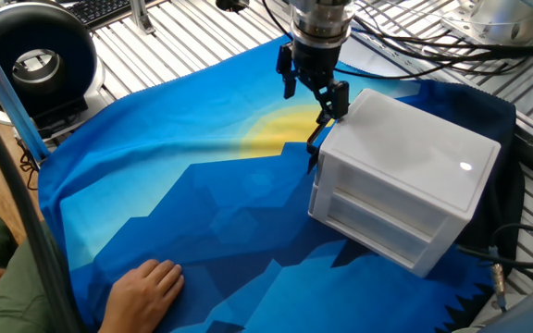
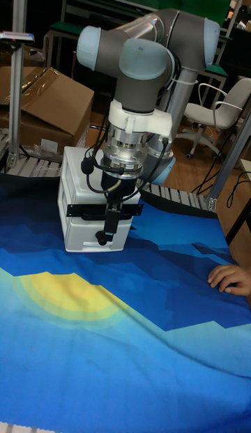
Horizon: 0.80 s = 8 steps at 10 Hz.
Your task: Take something out of a drawer
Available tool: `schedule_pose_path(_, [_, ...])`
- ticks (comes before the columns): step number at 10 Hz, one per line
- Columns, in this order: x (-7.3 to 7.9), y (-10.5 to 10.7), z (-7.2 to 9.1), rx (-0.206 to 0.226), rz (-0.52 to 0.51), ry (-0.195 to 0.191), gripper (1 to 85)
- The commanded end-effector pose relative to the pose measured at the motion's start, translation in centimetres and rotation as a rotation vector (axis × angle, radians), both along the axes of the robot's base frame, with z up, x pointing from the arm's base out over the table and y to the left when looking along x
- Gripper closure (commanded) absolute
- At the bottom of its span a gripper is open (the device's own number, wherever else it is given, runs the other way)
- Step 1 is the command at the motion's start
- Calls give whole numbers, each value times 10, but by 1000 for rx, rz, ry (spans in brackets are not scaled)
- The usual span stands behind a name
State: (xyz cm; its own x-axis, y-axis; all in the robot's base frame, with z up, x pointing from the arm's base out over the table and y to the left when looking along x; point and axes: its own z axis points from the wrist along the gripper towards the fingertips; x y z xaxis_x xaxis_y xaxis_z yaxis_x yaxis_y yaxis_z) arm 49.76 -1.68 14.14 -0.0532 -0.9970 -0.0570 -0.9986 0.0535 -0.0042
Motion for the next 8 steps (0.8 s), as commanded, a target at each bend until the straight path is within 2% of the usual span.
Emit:
schedule_pose_path(1, [7, 7, 0, 25, -3, -24, 40])
schedule_pose_path(5, [33, 17, 9, 9, 28, -67, 40])
schedule_pose_path(7, [28, 21, 5, 30, 7, -52, 37])
schedule_pose_path(8, [18, 20, 5, 36, -19, -30, 7])
